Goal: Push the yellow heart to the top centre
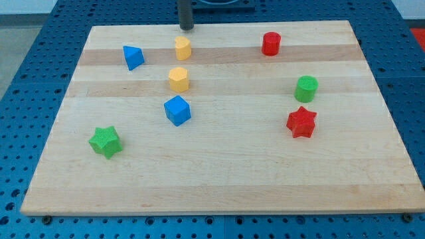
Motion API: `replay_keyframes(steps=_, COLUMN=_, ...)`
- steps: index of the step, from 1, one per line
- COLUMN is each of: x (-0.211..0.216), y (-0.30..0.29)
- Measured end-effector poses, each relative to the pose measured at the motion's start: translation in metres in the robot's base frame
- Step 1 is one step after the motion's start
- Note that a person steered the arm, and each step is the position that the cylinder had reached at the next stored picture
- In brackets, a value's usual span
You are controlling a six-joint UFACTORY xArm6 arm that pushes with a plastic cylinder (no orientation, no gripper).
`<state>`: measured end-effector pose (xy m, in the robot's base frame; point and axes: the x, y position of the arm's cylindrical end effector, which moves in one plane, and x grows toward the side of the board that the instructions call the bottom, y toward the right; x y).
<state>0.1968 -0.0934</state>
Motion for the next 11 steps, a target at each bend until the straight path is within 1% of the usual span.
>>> replay_keyframes(steps=1, x=0.037, y=-0.066)
replay_keyframes(steps=2, x=0.041, y=-0.071)
replay_keyframes(steps=3, x=0.064, y=-0.067)
replay_keyframes(steps=4, x=0.1, y=-0.044)
replay_keyframes(steps=5, x=0.1, y=-0.045)
replay_keyframes(steps=6, x=0.099, y=-0.019)
replay_keyframes(steps=7, x=0.099, y=0.028)
replay_keyframes(steps=8, x=0.099, y=0.029)
replay_keyframes(steps=10, x=0.058, y=0.018)
replay_keyframes(steps=11, x=0.058, y=0.018)
